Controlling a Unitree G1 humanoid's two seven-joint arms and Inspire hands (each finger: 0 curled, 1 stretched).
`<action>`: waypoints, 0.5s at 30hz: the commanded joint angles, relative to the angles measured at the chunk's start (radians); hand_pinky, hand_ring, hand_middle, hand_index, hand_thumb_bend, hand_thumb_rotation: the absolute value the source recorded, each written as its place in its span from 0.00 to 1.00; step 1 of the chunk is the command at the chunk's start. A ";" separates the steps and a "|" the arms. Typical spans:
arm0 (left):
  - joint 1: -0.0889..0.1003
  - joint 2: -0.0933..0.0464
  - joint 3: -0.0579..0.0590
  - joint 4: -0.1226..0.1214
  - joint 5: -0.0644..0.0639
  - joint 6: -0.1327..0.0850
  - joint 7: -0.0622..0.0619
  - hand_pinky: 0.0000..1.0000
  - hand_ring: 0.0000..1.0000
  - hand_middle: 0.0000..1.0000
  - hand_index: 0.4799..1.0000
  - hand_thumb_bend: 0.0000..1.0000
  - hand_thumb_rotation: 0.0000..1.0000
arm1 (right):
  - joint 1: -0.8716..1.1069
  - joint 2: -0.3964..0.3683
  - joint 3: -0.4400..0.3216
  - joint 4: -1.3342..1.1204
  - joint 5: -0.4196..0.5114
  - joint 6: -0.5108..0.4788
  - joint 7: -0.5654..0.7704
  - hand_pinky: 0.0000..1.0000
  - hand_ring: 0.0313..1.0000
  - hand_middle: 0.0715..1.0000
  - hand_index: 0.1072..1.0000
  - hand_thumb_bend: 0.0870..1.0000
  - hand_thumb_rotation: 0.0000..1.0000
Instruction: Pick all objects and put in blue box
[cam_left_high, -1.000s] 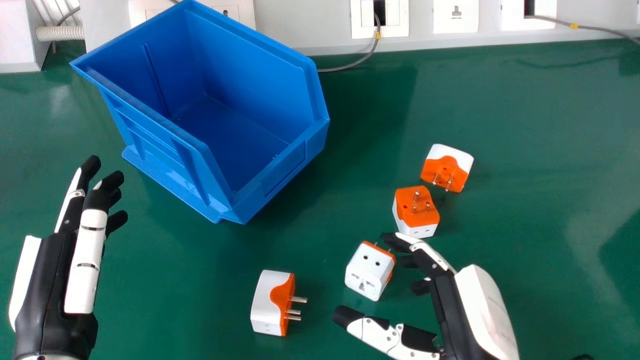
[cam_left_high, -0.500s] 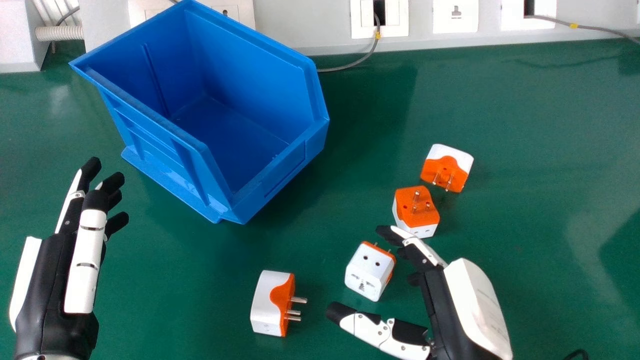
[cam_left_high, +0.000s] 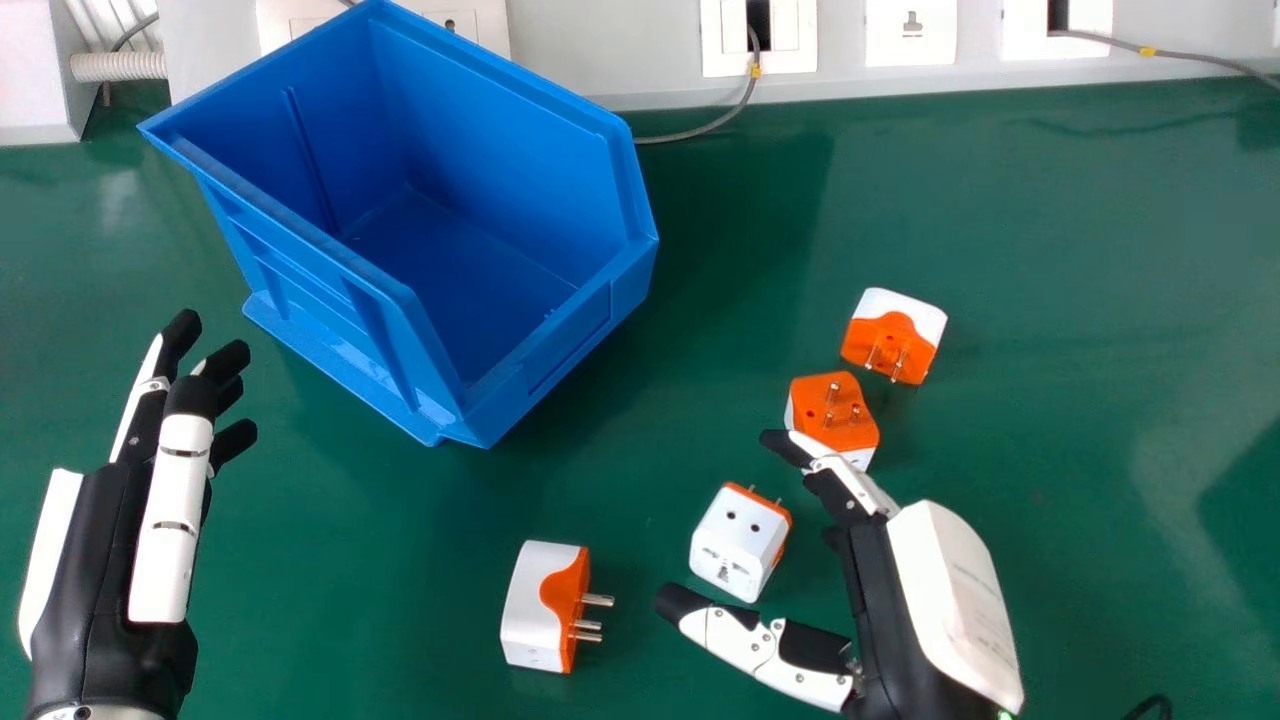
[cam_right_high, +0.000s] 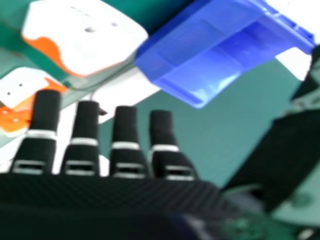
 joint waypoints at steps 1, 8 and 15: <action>-0.003 0.015 0.012 -0.021 0.000 -0.011 0.002 0.88 0.93 0.91 0.92 0.47 1.00 | -0.015 0.008 0.006 -0.002 -0.020 0.009 -0.026 0.67 0.80 0.82 0.79 0.55 0.48; -0.006 0.015 0.013 -0.031 -0.002 0.004 0.005 0.88 0.93 0.91 0.92 0.47 1.00 | -0.047 0.018 0.016 0.031 -0.035 0.080 -0.010 0.67 0.81 0.83 0.80 0.56 0.48; -0.009 0.013 0.011 -0.031 -0.004 0.008 0.007 0.88 0.93 0.91 0.92 0.45 1.00 | -0.076 0.019 0.022 0.044 -0.043 0.155 0.021 0.68 0.81 0.84 0.80 0.56 0.45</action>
